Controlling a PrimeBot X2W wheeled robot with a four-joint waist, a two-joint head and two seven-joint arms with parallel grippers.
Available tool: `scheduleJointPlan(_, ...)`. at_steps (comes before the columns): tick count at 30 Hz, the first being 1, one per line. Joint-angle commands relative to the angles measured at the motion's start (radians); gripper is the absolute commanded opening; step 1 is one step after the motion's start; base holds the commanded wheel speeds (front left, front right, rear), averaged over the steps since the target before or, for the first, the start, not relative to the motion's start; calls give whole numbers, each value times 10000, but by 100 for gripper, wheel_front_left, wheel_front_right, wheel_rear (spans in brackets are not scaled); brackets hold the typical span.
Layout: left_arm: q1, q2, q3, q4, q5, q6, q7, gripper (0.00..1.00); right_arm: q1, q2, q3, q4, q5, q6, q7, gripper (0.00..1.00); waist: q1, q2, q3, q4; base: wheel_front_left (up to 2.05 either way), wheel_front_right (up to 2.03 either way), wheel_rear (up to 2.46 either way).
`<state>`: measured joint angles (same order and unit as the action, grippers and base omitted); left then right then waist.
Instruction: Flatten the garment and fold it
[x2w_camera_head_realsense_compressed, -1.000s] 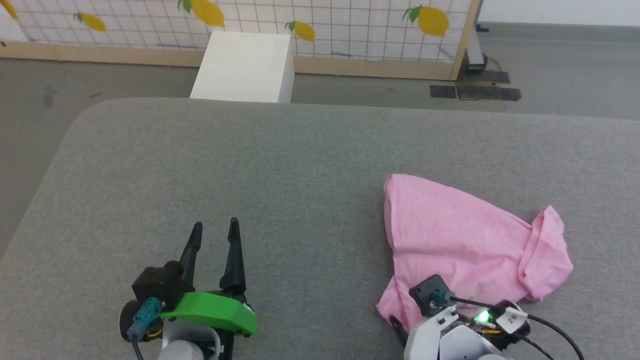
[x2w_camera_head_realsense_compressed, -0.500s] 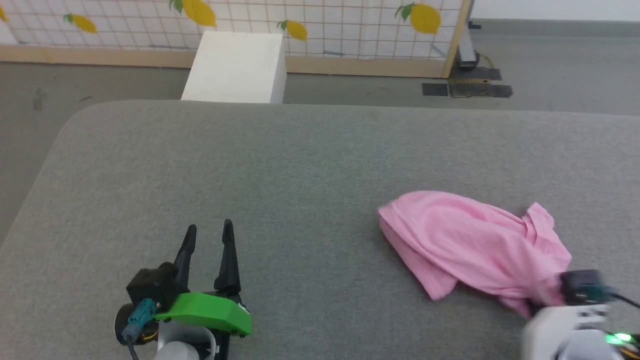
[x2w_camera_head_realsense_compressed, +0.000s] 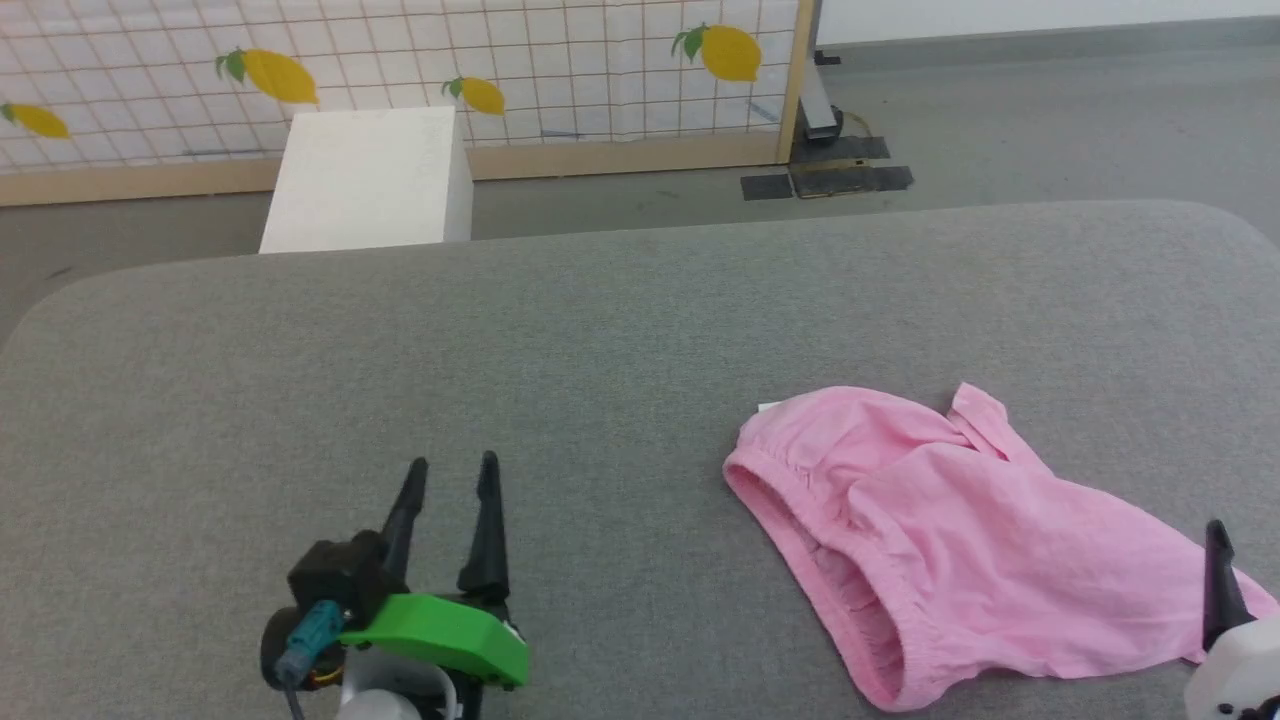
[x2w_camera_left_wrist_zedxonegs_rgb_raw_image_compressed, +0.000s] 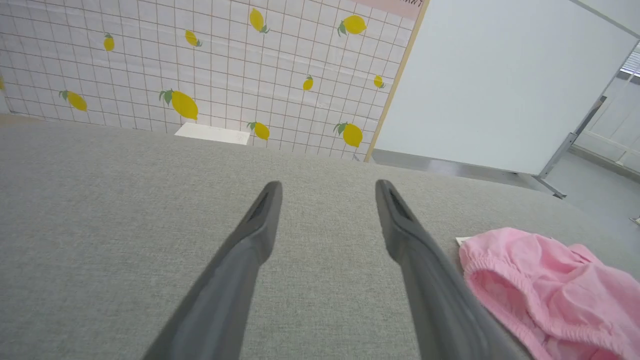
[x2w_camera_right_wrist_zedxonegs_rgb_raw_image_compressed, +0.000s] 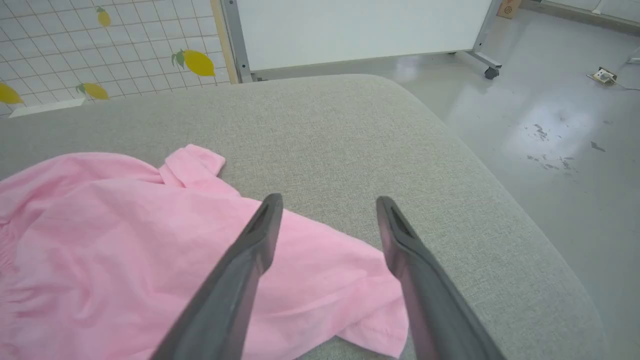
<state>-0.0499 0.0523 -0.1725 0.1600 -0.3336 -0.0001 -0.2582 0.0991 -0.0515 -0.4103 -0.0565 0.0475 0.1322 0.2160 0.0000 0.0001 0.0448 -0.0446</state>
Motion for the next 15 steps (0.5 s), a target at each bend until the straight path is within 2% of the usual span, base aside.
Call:
scheduleJointPlan(1, -58, -20, -177, 58, -23, -94, -36, 100, -88, 13, 223, 15, 80, -15, -353, 100, 0, -1, -34, -126, 0, 0, 0)
scheduleJointPlan(6, -390, -20, -1757, 477, -465, -487, 73, 100, 45, 13, 978, 106, 410, -15, -1008, 100, 0, -1, -39, -360, 0, 0, 0)
scheduleJointPlan(10, -1023, -20, -3543, 1048, -968, -723, 892, 100, -63, 13, 1438, 220, 503, -15, -1005, 100, 0, -1, 89, -597, 0, 0, 0)
scheduleJointPlan(12, -1458, -20, -4241, 1408, -1196, -647, 1396, 100, -146, 13, 1640, 253, 564, -15, -1004, 100, 0, -1, 205, -731, 0, 0, 0)
scheduleJointPlan(15, -2253, -20, -4941, 2091, -1294, -159, 2093, 100, -276, 13, 1908, 259, 641, -15, -1046, 100, 0, -1, 451, -969, 0, 0, 0)
